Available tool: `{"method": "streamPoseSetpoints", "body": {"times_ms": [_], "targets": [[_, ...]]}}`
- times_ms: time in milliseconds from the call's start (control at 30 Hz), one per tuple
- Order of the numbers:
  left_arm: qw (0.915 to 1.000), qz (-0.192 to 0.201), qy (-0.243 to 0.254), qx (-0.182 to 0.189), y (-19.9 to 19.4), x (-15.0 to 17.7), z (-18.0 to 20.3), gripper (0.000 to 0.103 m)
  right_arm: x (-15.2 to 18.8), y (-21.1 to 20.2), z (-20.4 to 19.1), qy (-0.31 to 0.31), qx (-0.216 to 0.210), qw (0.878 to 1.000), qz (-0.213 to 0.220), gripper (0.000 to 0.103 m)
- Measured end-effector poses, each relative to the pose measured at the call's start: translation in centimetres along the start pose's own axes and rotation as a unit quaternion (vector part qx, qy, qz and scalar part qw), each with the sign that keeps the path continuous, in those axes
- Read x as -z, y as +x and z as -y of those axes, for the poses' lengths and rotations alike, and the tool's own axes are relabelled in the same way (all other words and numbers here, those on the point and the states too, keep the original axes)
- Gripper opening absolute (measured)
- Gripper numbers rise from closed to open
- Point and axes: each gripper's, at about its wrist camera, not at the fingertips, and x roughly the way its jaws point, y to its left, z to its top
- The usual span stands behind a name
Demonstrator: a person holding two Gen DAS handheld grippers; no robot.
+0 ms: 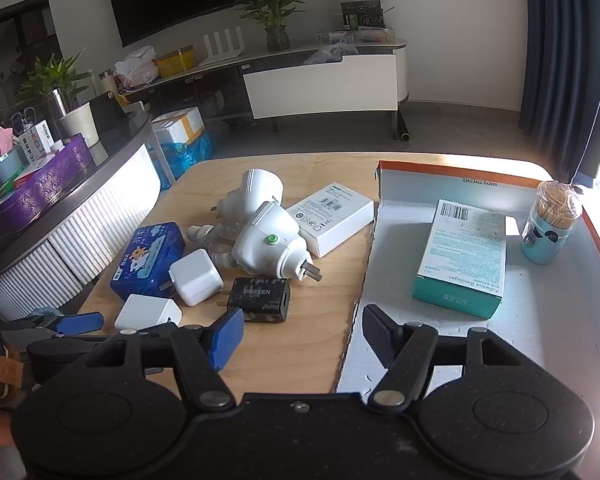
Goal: Organize rigid objects
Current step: 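Grasp the white charger with the left tool while the right tool grasps the black UGREEN charger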
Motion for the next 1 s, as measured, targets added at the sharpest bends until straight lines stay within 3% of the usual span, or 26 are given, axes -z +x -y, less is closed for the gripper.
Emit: {"method": "streamPoseSetpoints", "body": {"times_ms": [133, 167, 367, 667, 733, 1000], "targets": [[0.9993, 0.027, 0.027, 0.003, -0.5, 0.4, 0.6, 0.069, -0.1, 0.6, 0.1, -0.001, 0.0, 1.0, -0.005, 0.079], [0.9992, 0.029, 0.029, 0.005, -0.7, 0.5, 0.7, 0.067, -0.1, 0.7, 0.1, 0.0, -0.002, 1.0, -0.006, 0.079], [0.9994, 0.025, 0.013, 0.02, -1.4, 0.8, 0.3, 0.067, -0.1, 2.4, -0.8, -0.02, -0.018, 0.999, -0.021, 0.079], [0.9991, 0.035, -0.022, -0.001, -3.0, 0.1, -2.2, 0.067, -0.8, 6.8, -3.0, -0.01, -0.038, 0.998, -0.046, 0.081], [0.9988, 0.038, -0.029, 0.0, -3.1, -0.2, -2.8, 0.067, -1.0, 7.4, -3.7, -0.011, -0.03, 0.998, -0.057, 0.088], [0.9986, 0.038, -0.037, 0.002, -2.8, -0.5, -3.0, 0.067, -1.3, 9.7, -5.5, -0.042, 0.005, 0.997, -0.062, 0.088]]}}
